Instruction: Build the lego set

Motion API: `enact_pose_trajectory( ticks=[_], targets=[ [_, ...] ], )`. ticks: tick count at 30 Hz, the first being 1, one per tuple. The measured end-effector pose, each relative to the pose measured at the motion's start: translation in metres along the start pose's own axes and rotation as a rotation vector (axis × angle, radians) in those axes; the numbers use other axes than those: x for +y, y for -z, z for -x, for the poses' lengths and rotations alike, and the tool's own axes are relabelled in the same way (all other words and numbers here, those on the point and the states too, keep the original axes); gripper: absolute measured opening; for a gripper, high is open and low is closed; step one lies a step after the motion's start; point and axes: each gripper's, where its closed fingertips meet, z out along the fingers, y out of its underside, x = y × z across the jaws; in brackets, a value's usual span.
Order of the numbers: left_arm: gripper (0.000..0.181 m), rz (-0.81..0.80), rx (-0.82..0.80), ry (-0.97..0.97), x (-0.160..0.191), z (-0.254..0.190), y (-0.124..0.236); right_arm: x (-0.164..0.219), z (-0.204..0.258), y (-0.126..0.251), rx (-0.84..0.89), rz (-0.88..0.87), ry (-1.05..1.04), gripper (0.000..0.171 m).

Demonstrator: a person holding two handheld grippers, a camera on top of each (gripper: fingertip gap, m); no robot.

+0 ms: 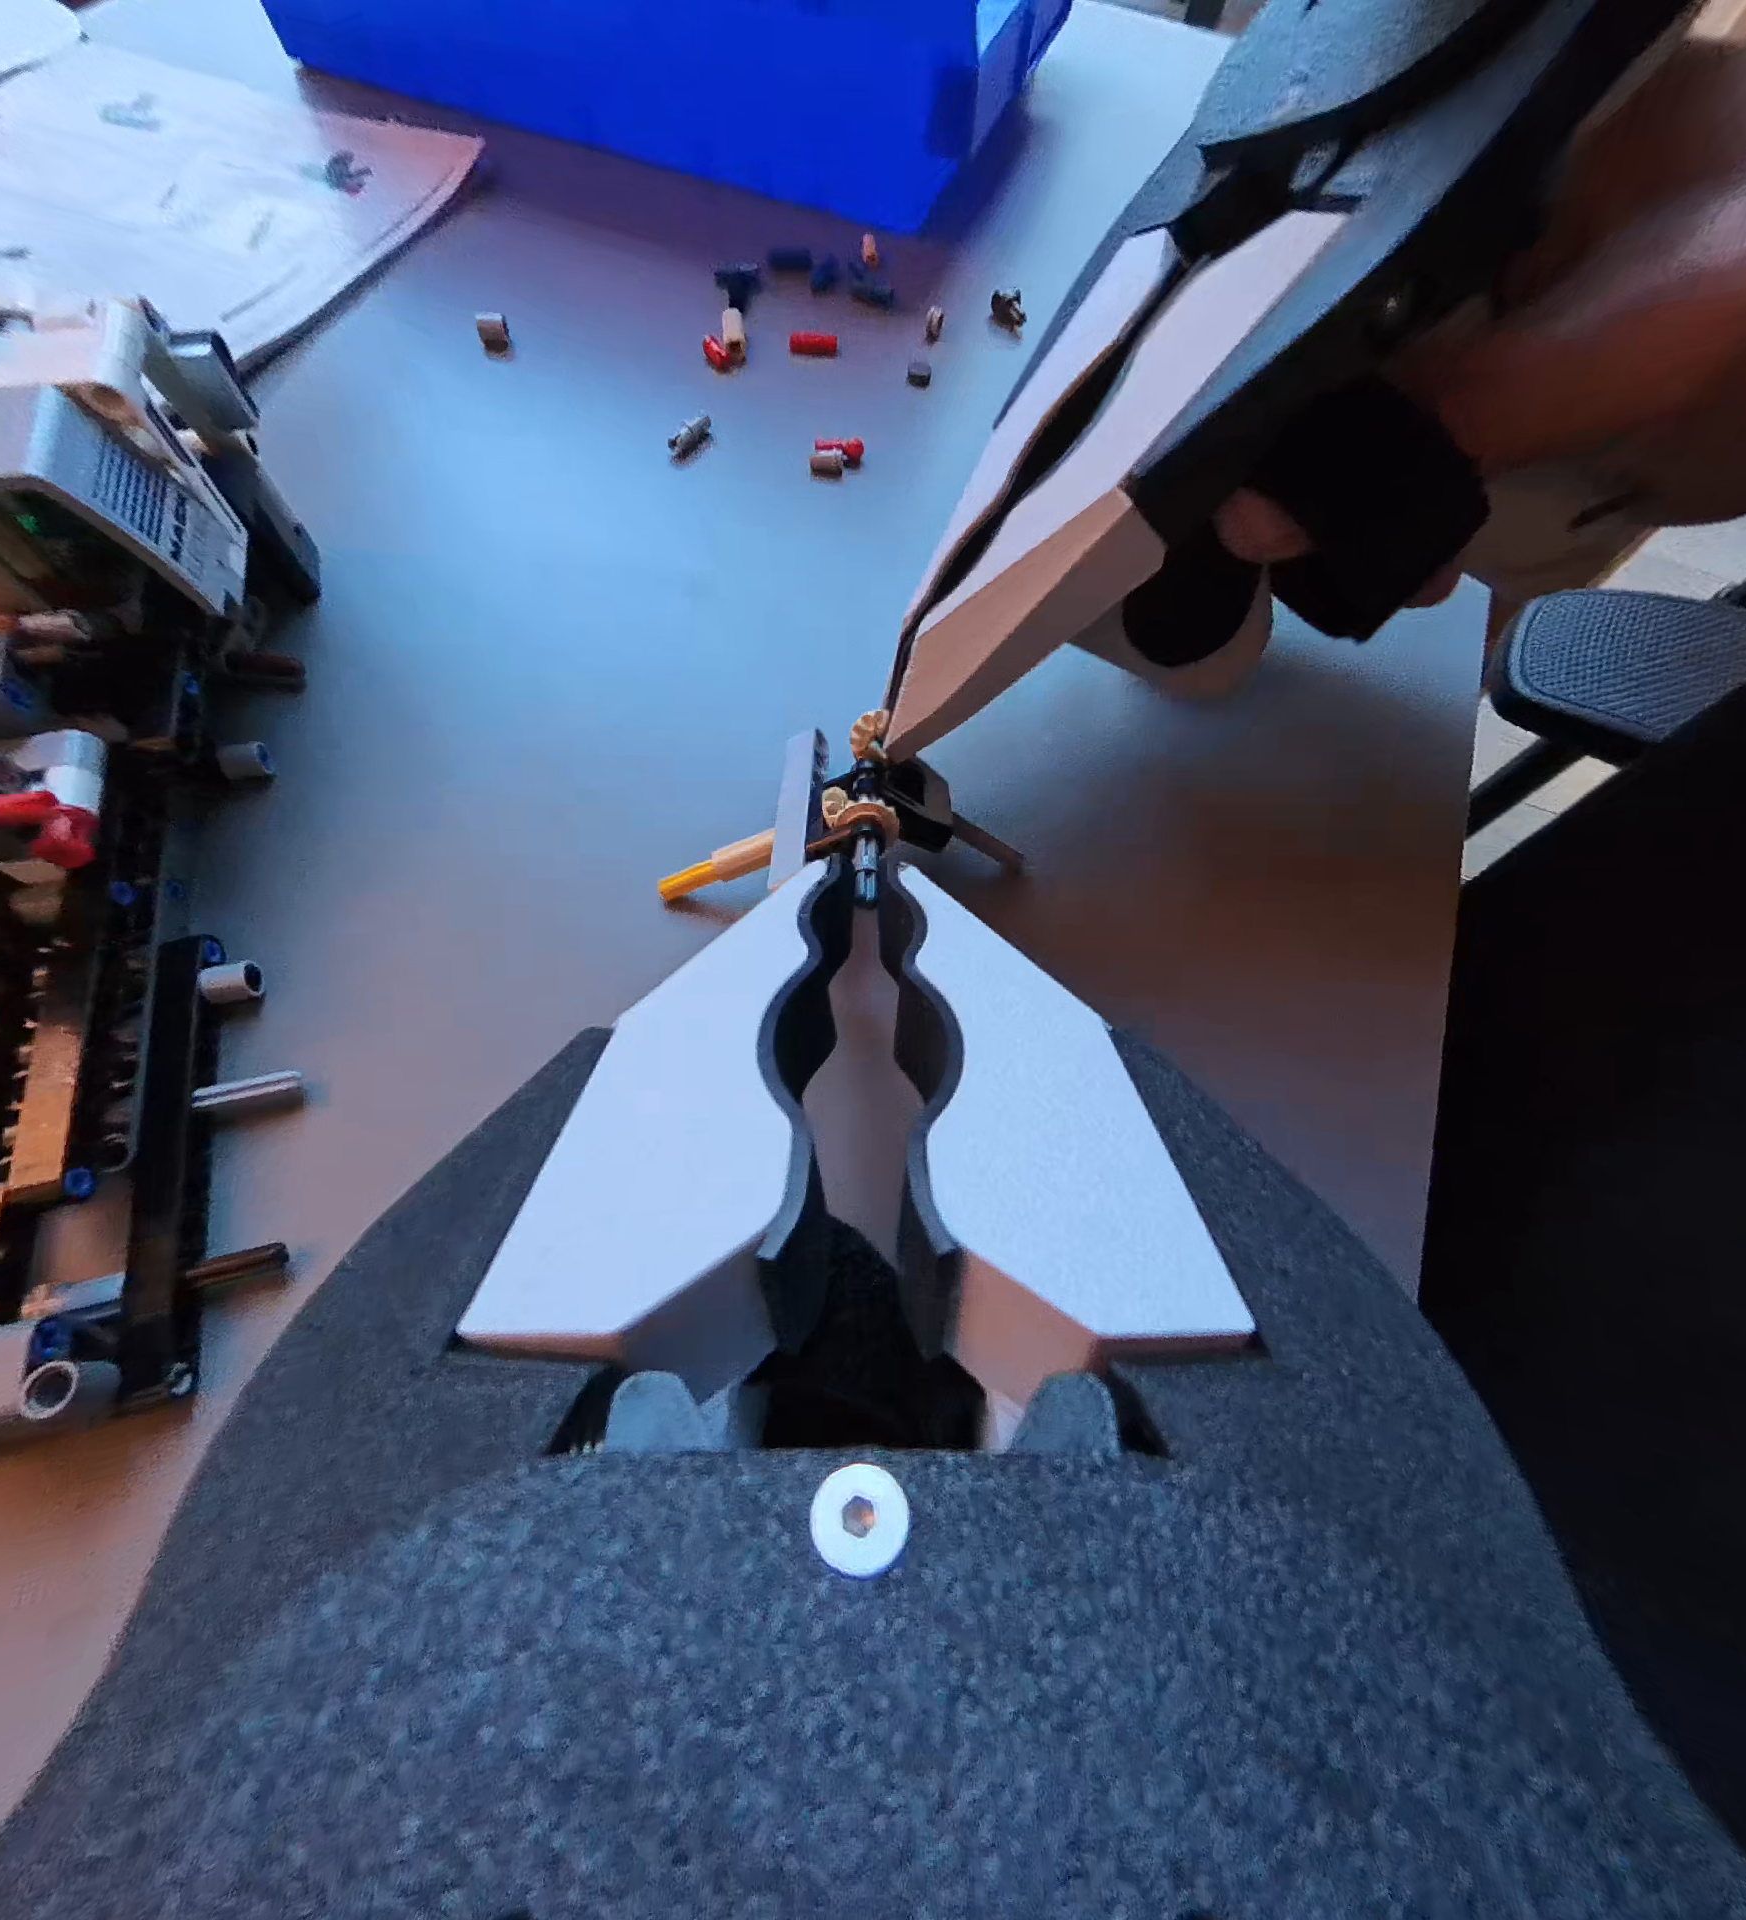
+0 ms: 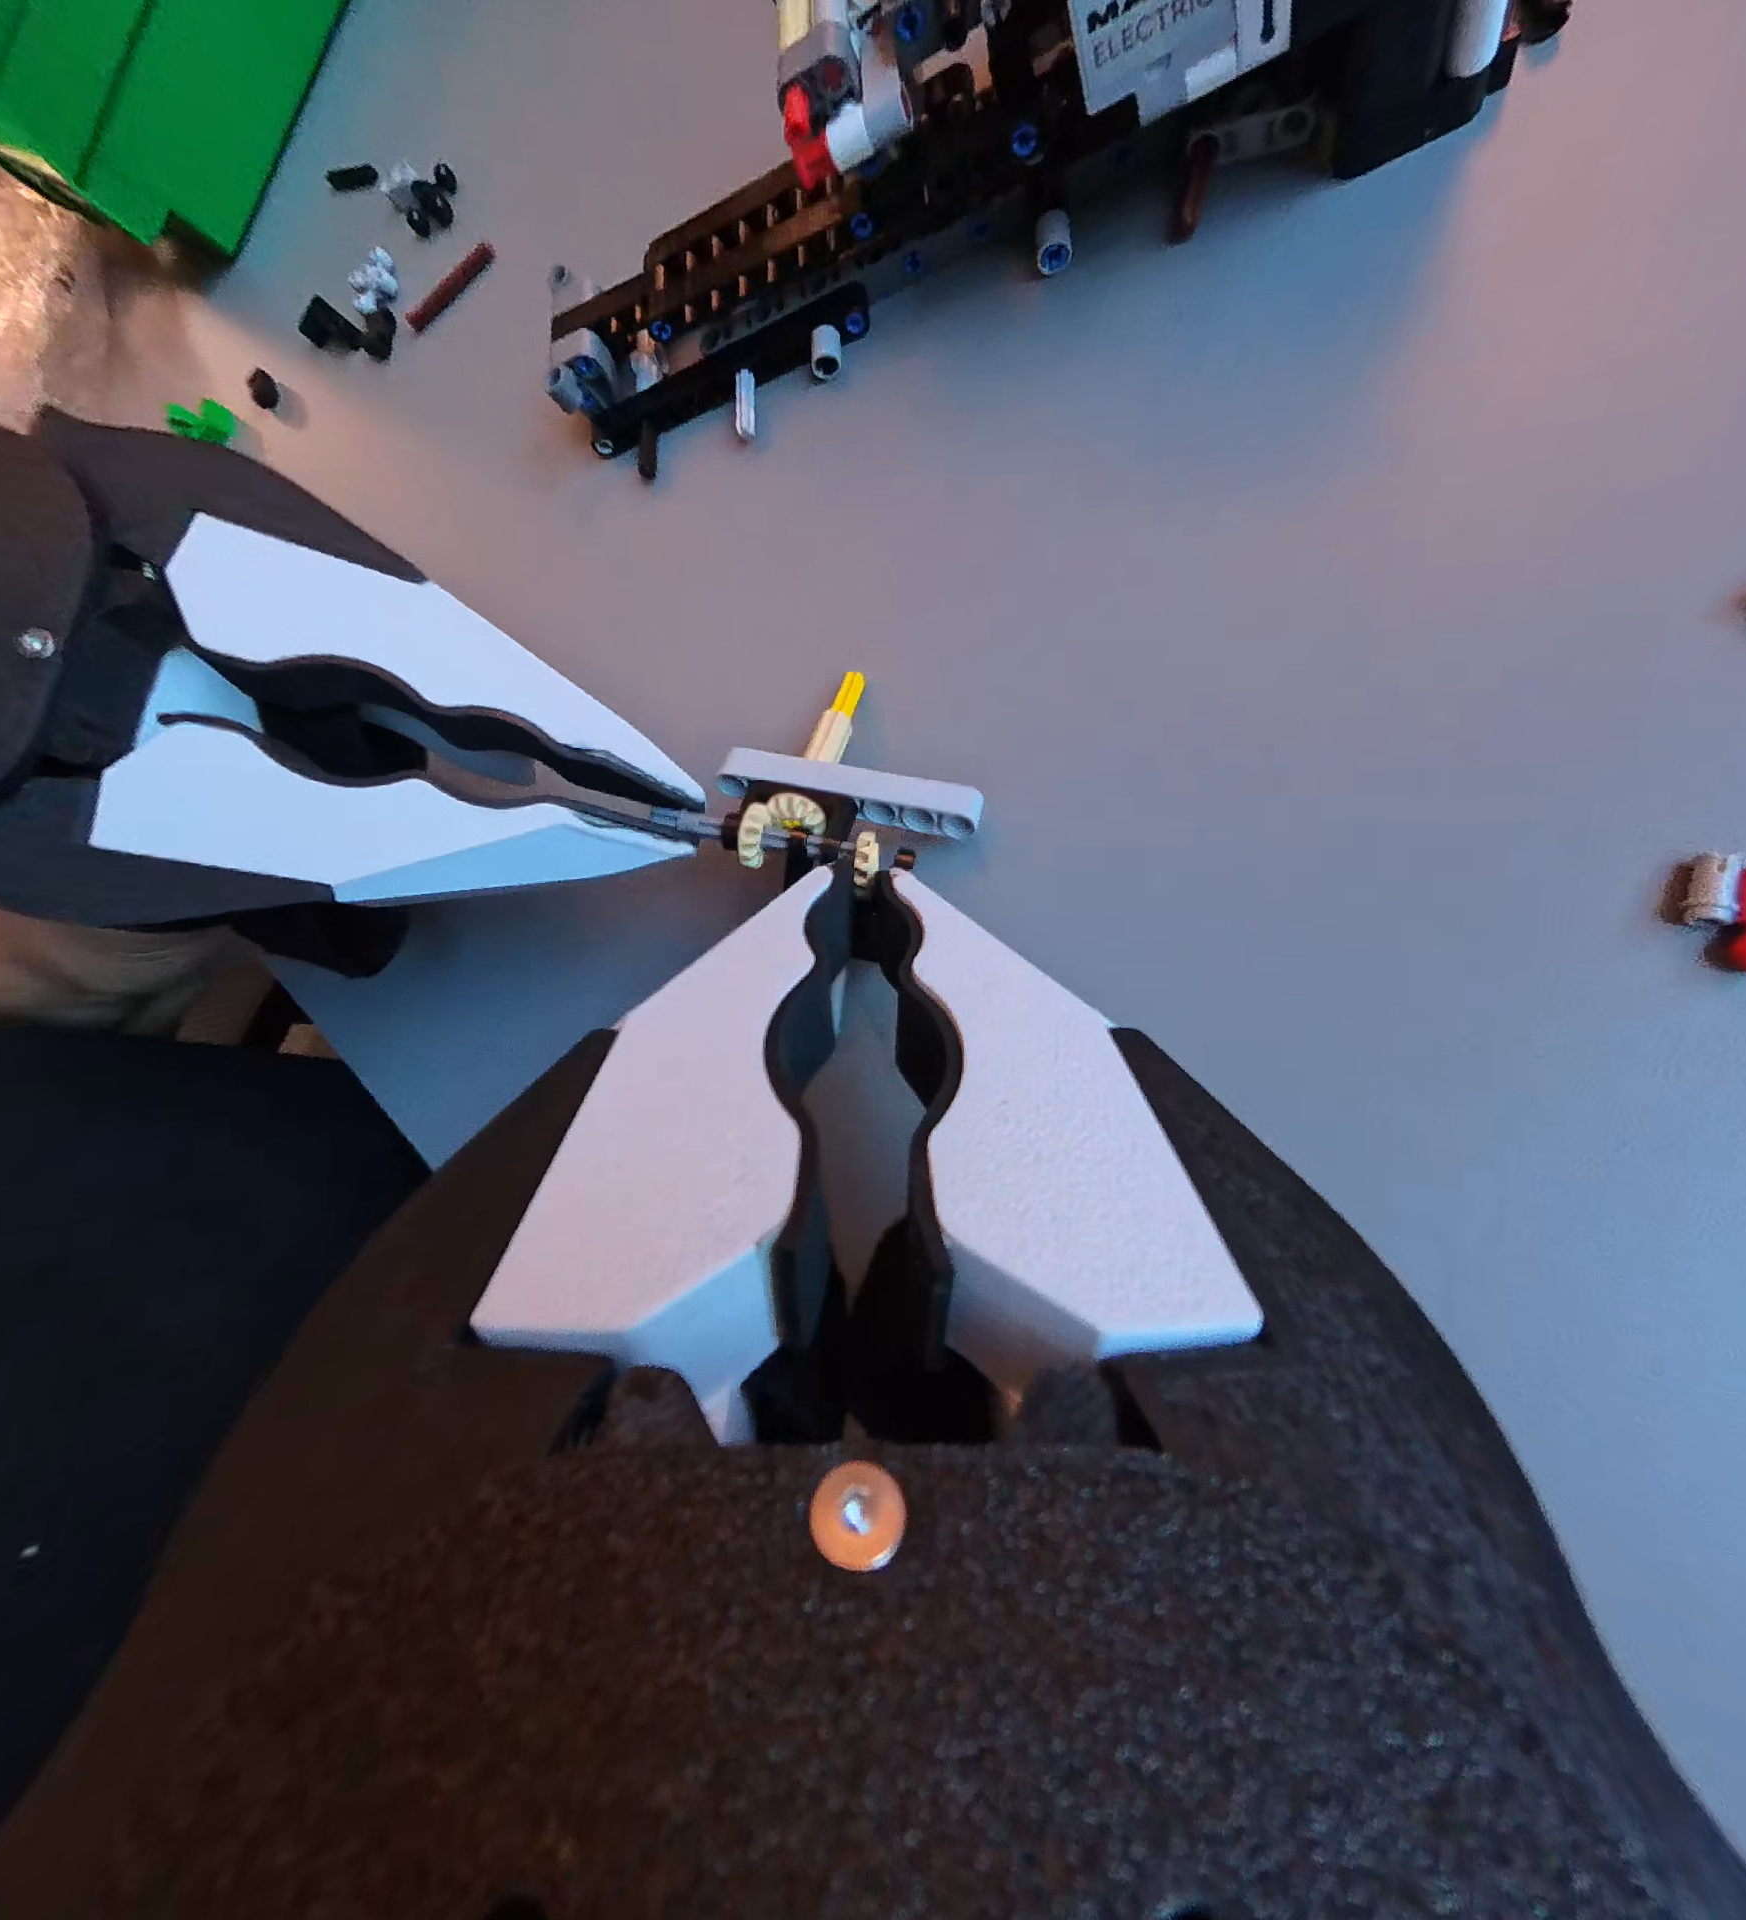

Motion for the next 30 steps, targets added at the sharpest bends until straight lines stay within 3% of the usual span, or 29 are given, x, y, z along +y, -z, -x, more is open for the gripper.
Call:
enact_pose_trajectory(
  ticks=[12, 22, 30],
  targets=[
    [0.002, -0.061, -0.019, -0.088, -0.0107, 0.0024, 0.0024, -0.0084, 0.002, 0.0058, -0.087, 0.033, -0.029, 0.003],
    [0.002, -0.041, -0.035, -0.139, -0.0088, 0.002, -0.0011, -0.0061, -0.0054, 0.0012, 0.124, 0.107, 0.225, 0.003],
    [0.002, -0.053, -0.012, -0.12, -0.0108, 0.002, -0.0007, -0.0044, -0.0046, 0.0014, 0.107, 0.109, 0.225, 0.002]
  ],
)
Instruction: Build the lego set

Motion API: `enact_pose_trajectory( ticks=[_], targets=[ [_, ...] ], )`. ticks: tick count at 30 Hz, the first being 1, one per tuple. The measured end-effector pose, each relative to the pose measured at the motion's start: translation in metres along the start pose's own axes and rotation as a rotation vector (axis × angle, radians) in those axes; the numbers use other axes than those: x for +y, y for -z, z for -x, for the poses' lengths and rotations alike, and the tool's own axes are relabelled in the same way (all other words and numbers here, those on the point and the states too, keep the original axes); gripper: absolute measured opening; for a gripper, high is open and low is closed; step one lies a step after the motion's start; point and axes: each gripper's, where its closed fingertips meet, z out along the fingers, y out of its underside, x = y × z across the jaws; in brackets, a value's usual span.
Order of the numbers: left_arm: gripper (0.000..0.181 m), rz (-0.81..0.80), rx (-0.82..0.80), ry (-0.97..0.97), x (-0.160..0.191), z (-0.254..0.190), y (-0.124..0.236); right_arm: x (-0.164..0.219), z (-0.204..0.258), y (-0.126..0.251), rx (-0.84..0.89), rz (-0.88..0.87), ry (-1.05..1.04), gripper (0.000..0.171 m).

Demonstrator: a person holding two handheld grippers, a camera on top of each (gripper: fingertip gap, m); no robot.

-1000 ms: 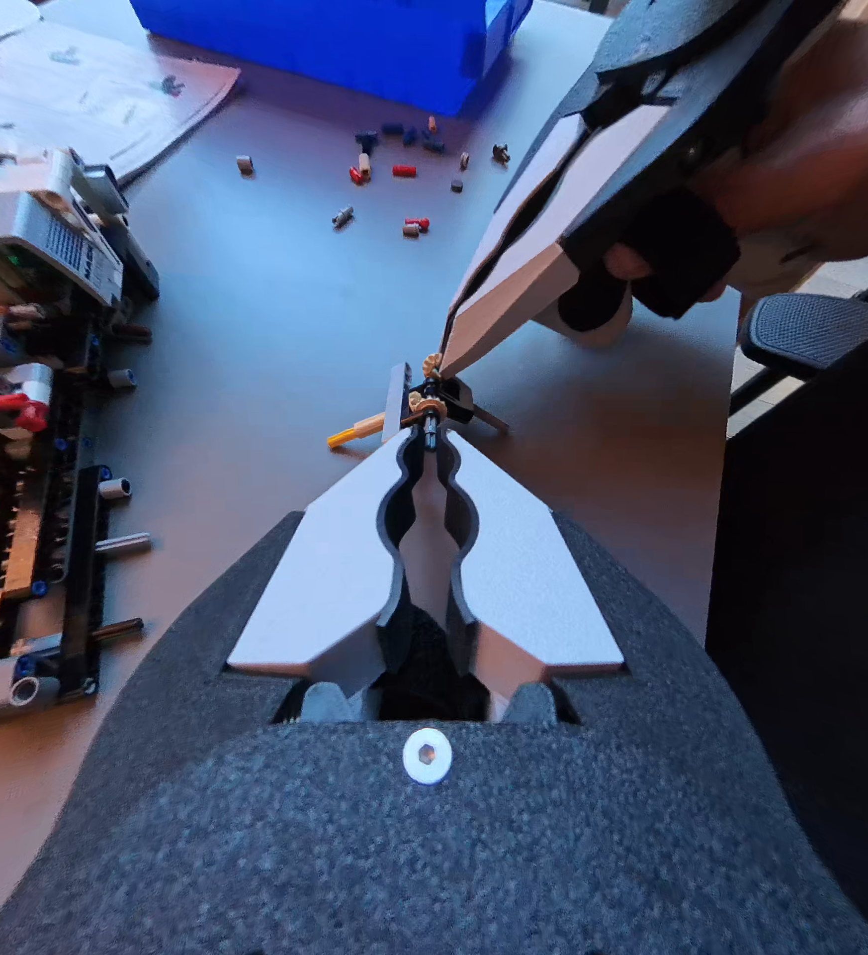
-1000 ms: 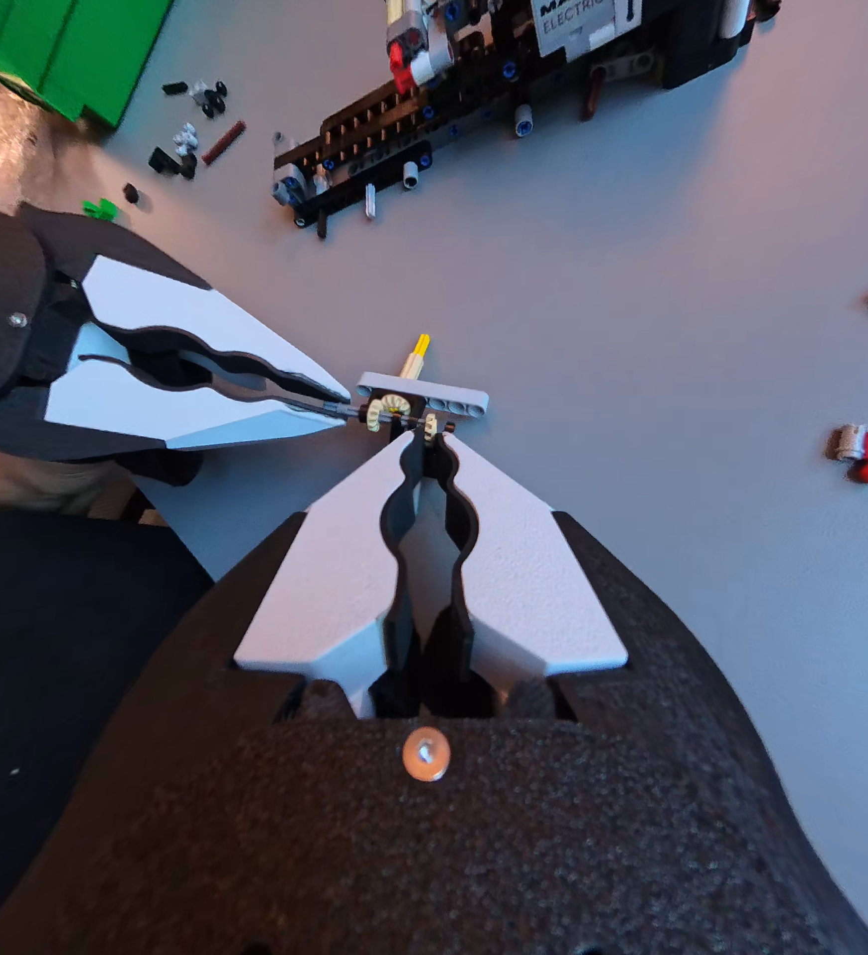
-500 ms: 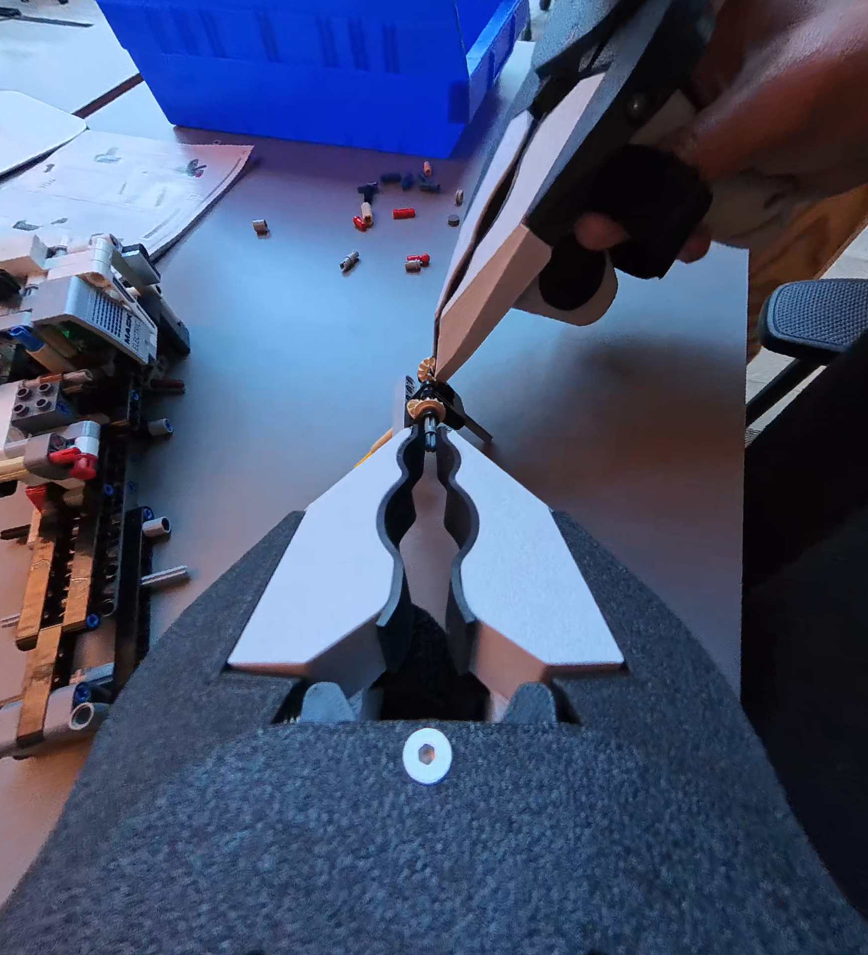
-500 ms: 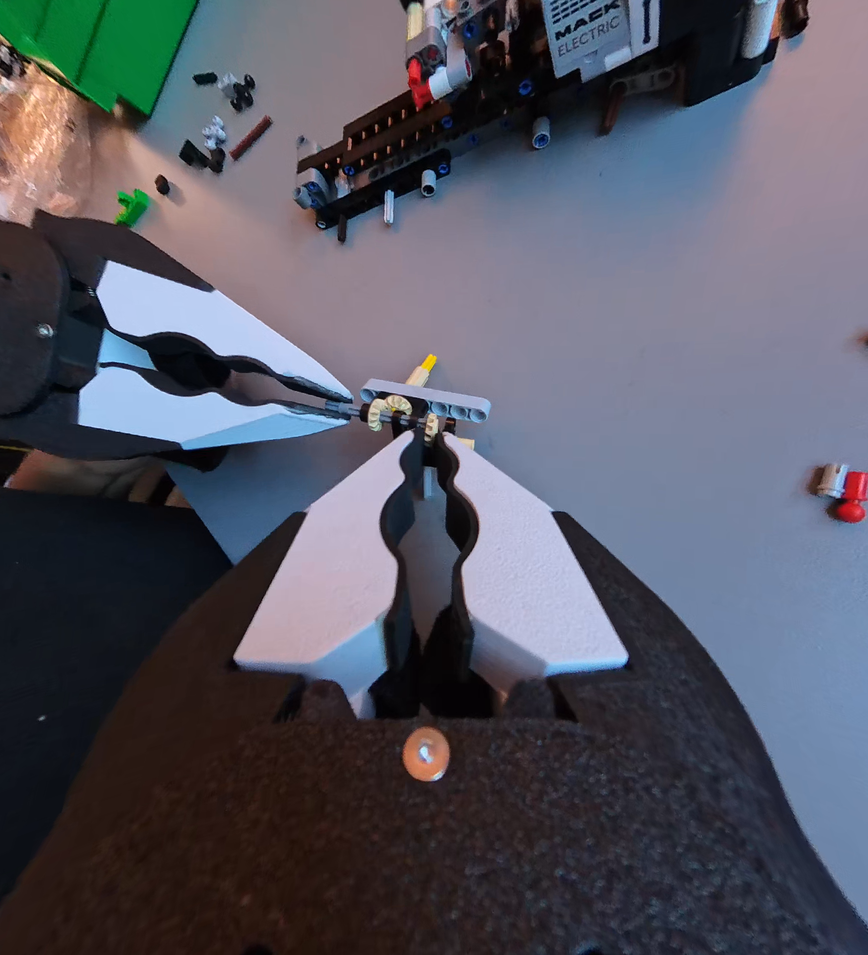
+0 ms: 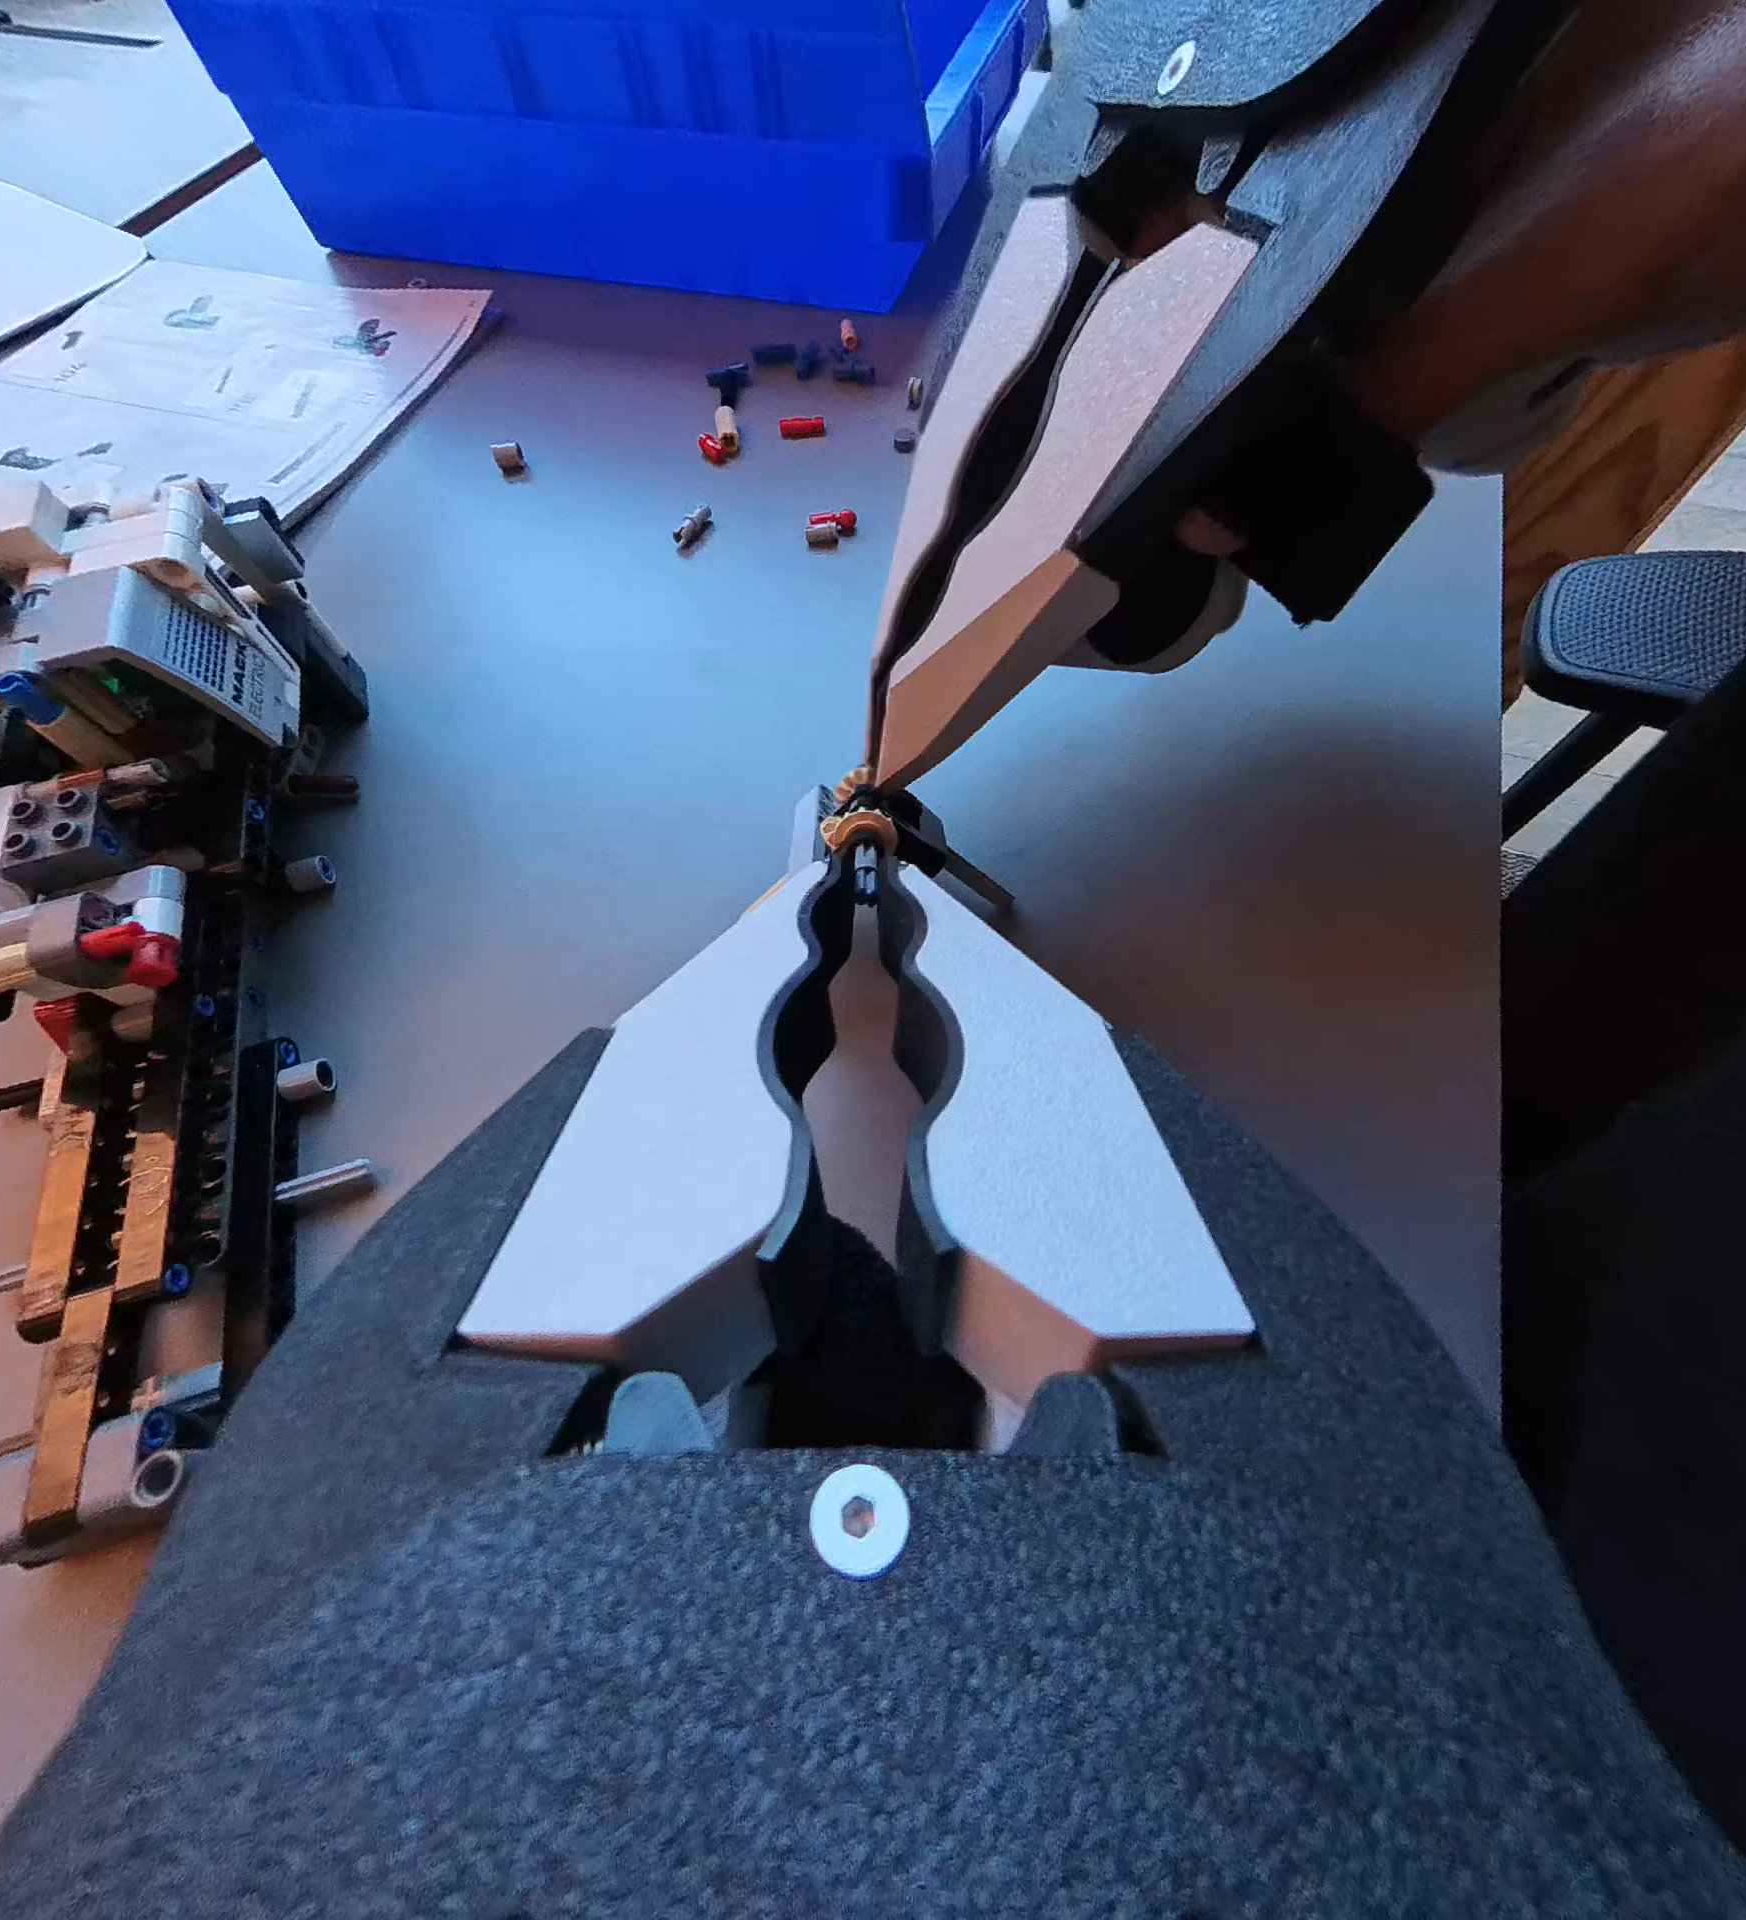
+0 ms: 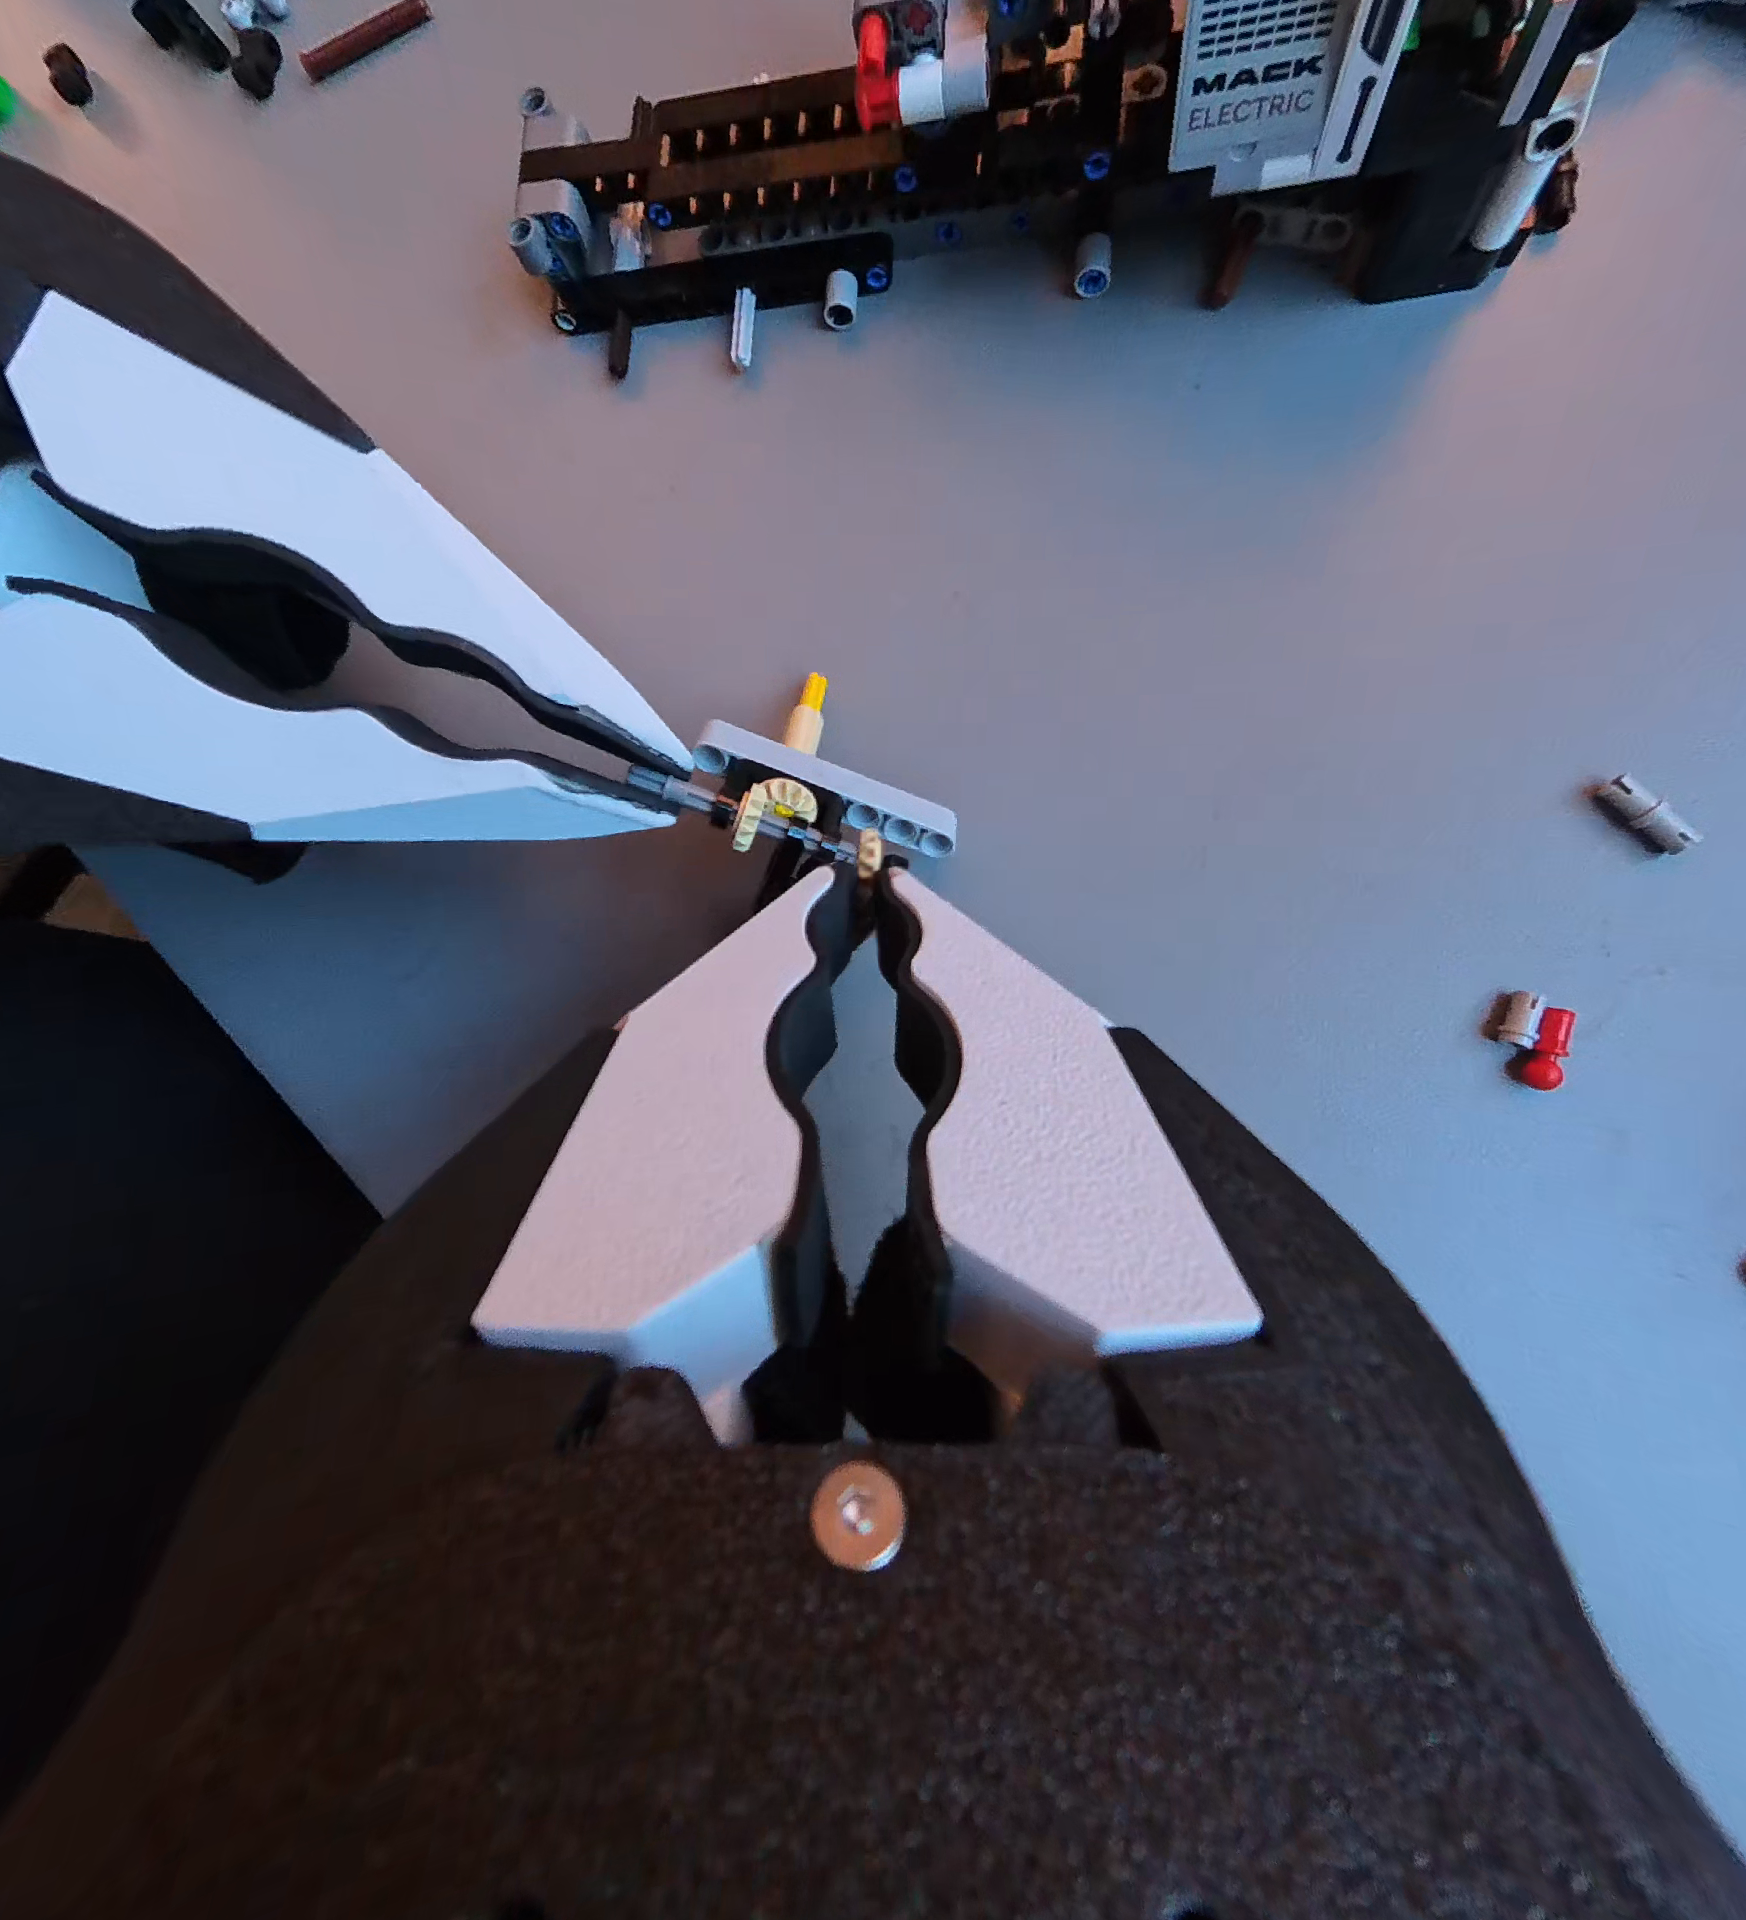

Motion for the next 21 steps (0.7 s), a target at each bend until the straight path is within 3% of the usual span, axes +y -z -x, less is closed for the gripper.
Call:
enact_pose_trajectory(
  ticks=[7, 12, 16, 19, 21],
  targets=[
    [0.002, 0.098, 0.05, 0.017, 0.016, -0.001, -0.005, 0.001, 0.004, 0.006, -0.127, -0.023, -0.115, 0.0],
    [0.002, 0.151, 0.075, 0.017, 0.025, 0.001, -0.006, 0.006, -0.002, 0.005, -0.126, -0.037, -0.141, 0.0],
    [0.002, 0.178, 0.071, 0.021, 0.031, 0.004, -0.006, 0.006, -0.018, 0.02, -0.065, -0.076, 0.012, 0.0],
    [0.003, 0.184, 0.084, 0.035, 0.032, 0.006, -0.005, 0.017, -0.051, 0.029, 0.044, -0.071, 0.126, 0.015],
    [0.003, 0.186, 0.096, 0.052, 0.032, 0.006, -0.005, 0.024, -0.056, 0.026, 0.022, -0.053, 0.144, 0.024]
  ],
)
